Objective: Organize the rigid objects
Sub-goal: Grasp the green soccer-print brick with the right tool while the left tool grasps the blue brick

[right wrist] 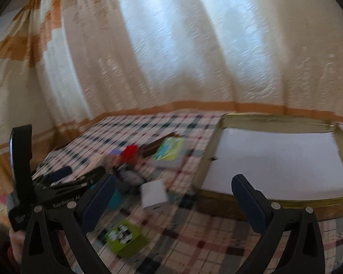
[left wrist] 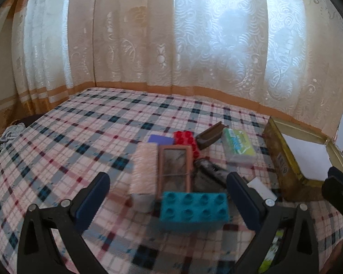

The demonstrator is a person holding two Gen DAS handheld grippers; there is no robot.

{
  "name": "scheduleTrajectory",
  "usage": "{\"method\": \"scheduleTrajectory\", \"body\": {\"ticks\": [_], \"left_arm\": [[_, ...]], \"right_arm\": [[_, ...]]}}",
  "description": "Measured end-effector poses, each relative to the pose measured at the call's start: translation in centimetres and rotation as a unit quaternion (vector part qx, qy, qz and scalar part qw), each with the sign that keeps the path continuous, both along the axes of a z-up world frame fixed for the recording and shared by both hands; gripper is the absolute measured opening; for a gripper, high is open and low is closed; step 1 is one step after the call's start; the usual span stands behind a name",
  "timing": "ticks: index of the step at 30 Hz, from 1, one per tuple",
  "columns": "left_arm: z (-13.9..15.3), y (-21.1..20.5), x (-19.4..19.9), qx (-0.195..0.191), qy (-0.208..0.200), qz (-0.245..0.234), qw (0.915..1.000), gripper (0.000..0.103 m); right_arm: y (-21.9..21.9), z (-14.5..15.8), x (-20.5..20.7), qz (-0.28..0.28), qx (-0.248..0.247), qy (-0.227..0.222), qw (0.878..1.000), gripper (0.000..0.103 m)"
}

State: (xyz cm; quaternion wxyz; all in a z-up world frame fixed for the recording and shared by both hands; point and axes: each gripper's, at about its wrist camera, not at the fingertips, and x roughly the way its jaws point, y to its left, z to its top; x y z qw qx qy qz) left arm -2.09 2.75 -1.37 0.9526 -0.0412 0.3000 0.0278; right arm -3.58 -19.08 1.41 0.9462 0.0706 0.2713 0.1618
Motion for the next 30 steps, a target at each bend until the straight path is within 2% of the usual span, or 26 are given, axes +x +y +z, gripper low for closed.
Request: {"method": "scheduleTrajectory", "body": {"ticks": [5,10,13,15,19,20,21,25,28,30], "left_arm": [[0.0,2.3,-1.6,0.020,-0.003,0.016,0.9997,0.103],[-0.3,4.8,-2.4,0.008,0.011,0.025,0.9996,0.103],[-0.3,5.8,-2.8,-0.001,0.011,0.029,0.9995,0.103],[-0.3,5.7,-2.9,-0.004,0.008,0.023,0.9997,0.103],[-0.4,4.3,-2.8,0.020,0.014,-0.007,0.9997,0.103],[-0.4,3.5,-2.7,0.029,0.018,-0.020,0.9992,0.103],[-0.5,3.0,-2.6,0.034,0.021,-0.027,0.9988,0.103],[-0.8,0.9,-2.0,0.029,0.037,-0.066,0.9967,0.103],[-0.9,-0.6,-1.5,0.023,0.045,-0.088,0.9949,0.102],[-1.2,-1.4,-0.7,0.020,0.056,-0.096,0.9936,0.096]], "right_arm": [[2.4,-0.8,-0.7,0.064,-0.053,0.010,0.996,0.103],[6.1,-2.4,-1.8,0.119,-0.151,0.016,0.981,0.102],[7.2,-3.5,-1.5,0.151,-0.173,0.043,0.972,0.094],[7.6,-3.9,-1.2,0.154,-0.183,0.051,0.970,0.080],[7.3,-4.8,-0.4,0.160,-0.178,0.088,0.967,0.071],[7.3,-5.0,-0.3,0.162,-0.175,0.097,0.966,0.064],[7.2,-5.1,-0.2,0.164,-0.173,0.101,0.966,0.052],[6.9,-5.1,-0.3,0.152,-0.171,0.098,0.969,0.052],[5.7,-4.3,-0.1,0.133,-0.154,0.090,0.975,0.052],[4.5,-3.2,0.0,0.111,-0.133,0.075,0.982,0.052]]}}
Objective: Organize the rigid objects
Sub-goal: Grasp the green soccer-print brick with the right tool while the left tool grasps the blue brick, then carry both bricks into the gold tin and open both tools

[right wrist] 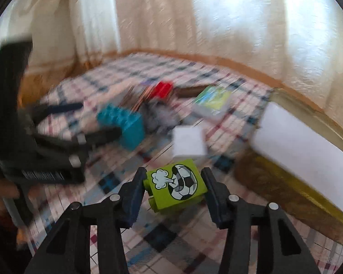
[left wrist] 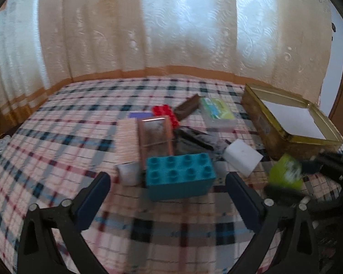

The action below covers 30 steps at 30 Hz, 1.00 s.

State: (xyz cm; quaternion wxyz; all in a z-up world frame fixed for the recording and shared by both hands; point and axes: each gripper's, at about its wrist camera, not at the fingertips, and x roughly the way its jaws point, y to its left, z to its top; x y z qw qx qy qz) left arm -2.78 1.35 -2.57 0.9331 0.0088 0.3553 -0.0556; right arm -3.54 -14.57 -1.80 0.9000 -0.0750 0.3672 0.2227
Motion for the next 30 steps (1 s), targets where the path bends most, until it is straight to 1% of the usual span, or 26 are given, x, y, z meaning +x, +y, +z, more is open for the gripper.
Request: {"method": "scheduleTrajectory", "body": {"ticks": [1,4,5,8,11,13,14,17,20,23,26,30], "left_arm": [[-0.2,-0.3,0.4,0.001,0.007,-0.001,1.0000,0.093],[-0.9,-1.0,1.9,-0.001,0.038,-0.001,0.9993,0.077],[-1.3,-1.1,2.5,-0.008,0.052,-0.001,0.9986,0.068],[-1.9,-1.1,3.2,-0.016,0.071,0.006,0.9974,0.065],[-1.9,-0.6,3.2,-0.037,0.067,0.006,0.9970,0.065],[-1.6,0.0,2.9,-0.059,0.060,0.010,0.9965,0.065],[-1.2,0.3,2.4,-0.069,0.045,0.013,0.9965,0.064],[-0.2,0.0,1.7,-0.071,0.009,0.009,0.9974,0.064],[0.8,-0.9,1.1,-0.070,-0.010,-0.007,0.9975,0.065],[2.3,-3.0,0.9,-0.064,-0.041,-0.028,0.9967,0.065],[3.6,-5.6,1.2,-0.054,-0.057,-0.053,0.9955,0.065],[4.8,-9.2,2.2,-0.061,-0.071,-0.083,0.9921,0.065]], "right_arm": [[-0.7,0.6,0.0,-0.011,0.008,-0.011,1.000,0.052],[-2.3,1.7,0.0,-0.044,0.016,-0.043,0.998,0.052],[-2.8,1.9,0.0,-0.051,0.020,-0.048,0.997,0.052],[-4.3,2.2,0.1,-0.069,0.031,-0.057,0.996,0.052],[-5.4,2.6,0.1,-0.085,0.035,-0.068,0.993,0.052],[-6.3,2.9,0.0,-0.096,0.045,-0.073,0.992,0.052],[-6.8,3.1,-0.1,-0.101,0.051,-0.076,0.991,0.052],[-8.4,3.7,-0.4,-0.125,0.065,-0.092,0.986,0.052],[-9.7,4.1,-0.5,-0.144,0.069,-0.105,0.981,0.052],[-11.3,4.3,-0.4,-0.171,0.064,-0.116,0.976,0.052],[-13.6,4.3,-0.2,-0.202,0.069,-0.117,0.970,0.052],[-17.2,4.2,0.1,-0.255,0.043,-0.128,0.957,0.052]]}}
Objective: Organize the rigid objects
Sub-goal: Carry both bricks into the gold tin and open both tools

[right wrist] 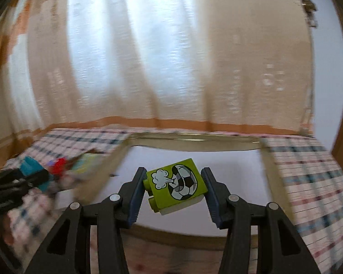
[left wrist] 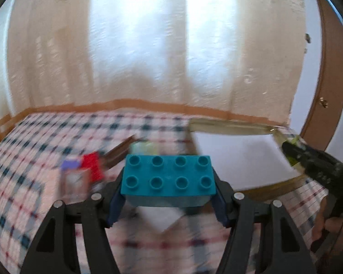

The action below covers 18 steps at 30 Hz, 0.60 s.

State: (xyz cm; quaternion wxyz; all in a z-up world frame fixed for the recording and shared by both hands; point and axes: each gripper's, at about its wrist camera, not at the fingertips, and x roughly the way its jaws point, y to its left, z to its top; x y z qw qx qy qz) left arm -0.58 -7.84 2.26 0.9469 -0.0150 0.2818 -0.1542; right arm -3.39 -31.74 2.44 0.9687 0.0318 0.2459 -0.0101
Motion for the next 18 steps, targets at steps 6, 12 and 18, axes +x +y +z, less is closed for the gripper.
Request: {"method": "scheduleTrajectory", "body": {"ticks": [6,12,18], "left_arm": [[0.4,-6.8,1.7,0.003,-0.006,-0.045,0.9990,0.065],[-1.1,-12.4,3.9,0.015,0.014,-0.065,0.9977,0.065],[-2.4,-14.8,4.5,0.026,0.036,-0.071,0.9965,0.065]], "right_arm": [[-4.8,-0.8,0.7,-0.060,-0.019,0.019,0.998,0.052],[-6.0,-1.8,1.6,-0.077,-0.029,0.046,0.996,0.052],[-6.4,-2.9,2.6,-0.082,-0.020,0.076,0.994,0.052]]}}
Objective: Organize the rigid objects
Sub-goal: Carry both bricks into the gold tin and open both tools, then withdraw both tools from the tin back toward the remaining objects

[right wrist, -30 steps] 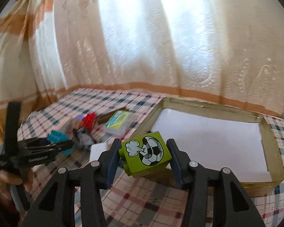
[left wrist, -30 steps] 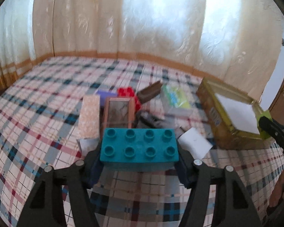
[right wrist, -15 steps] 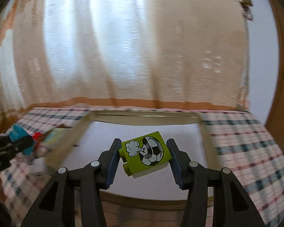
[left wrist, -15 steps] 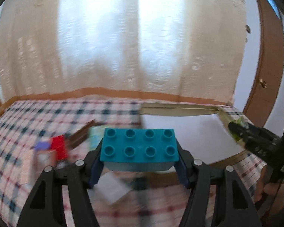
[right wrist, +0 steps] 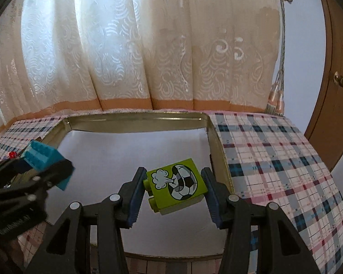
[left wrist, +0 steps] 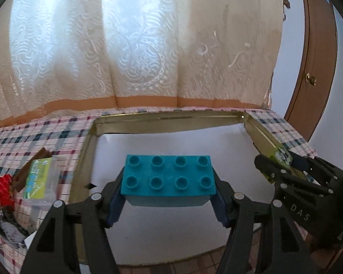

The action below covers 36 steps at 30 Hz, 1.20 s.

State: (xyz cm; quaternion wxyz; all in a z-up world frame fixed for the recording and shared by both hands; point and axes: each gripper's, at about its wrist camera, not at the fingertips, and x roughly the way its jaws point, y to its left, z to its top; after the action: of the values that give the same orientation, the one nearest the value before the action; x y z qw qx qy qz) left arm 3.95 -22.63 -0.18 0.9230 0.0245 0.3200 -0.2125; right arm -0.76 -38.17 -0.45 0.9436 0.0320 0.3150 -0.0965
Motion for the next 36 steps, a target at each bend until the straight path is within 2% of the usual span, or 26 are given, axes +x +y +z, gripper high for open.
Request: {"method": "scheduleTrajectory", "body": {"ticks": [6,7,8,9,10,12,16,19,23,28,36], "left_arm": [[-0.4,-0.5,-0.1,0.017,-0.010,-0.001,0.9998,0.065],[-0.4,-0.5,-0.1,0.018,-0.014,0.000,0.9998,0.065],[-0.4,-0.3,-0.2,0.017,-0.016,0.004,0.9997,0.065],[-0.3,-0.2,-0.2,0.016,-0.018,0.006,0.9997,0.069],[-0.3,-0.2,-0.3,0.015,-0.021,0.007,0.9996,0.075],[0.0,0.1,-0.9,0.013,-0.039,0.018,0.9990,0.103],[0.6,0.8,-2.0,0.004,-0.072,0.025,0.9971,0.103],[0.7,0.9,-2.1,0.010,-0.073,0.028,0.9969,0.103],[0.8,1.8,-2.1,-0.004,-0.075,0.037,0.9965,0.103],[0.9,2.6,-2.3,0.007,-0.087,0.053,0.9948,0.103],[0.9,4.0,-2.6,0.010,-0.095,0.073,0.9928,0.103]], "right_arm": [[-0.1,-0.2,0.2,0.003,0.018,0.004,1.000,0.052],[-0.1,-0.2,0.3,0.003,0.020,0.004,1.000,0.053],[-0.1,-0.2,0.2,0.001,0.023,0.004,1.000,0.059],[-0.2,-0.1,0.2,-0.003,0.024,0.001,1.000,0.068],[-0.3,-0.1,0.0,-0.007,0.027,-0.004,1.000,0.072],[-0.6,0.3,-0.7,-0.017,0.036,-0.026,0.999,0.079],[-1.2,1.0,-1.6,-0.025,0.050,-0.056,0.997,0.082],[-1.3,1.2,-2.0,-0.030,0.053,-0.074,0.995,0.082],[-1.3,1.4,-2.3,-0.035,0.052,-0.087,0.994,0.082],[-1.6,1.8,-3.1,-0.047,0.056,-0.118,0.990,0.082],[-0.8,2.6,-4.4,-0.071,0.015,-0.158,0.985,0.082]]}}
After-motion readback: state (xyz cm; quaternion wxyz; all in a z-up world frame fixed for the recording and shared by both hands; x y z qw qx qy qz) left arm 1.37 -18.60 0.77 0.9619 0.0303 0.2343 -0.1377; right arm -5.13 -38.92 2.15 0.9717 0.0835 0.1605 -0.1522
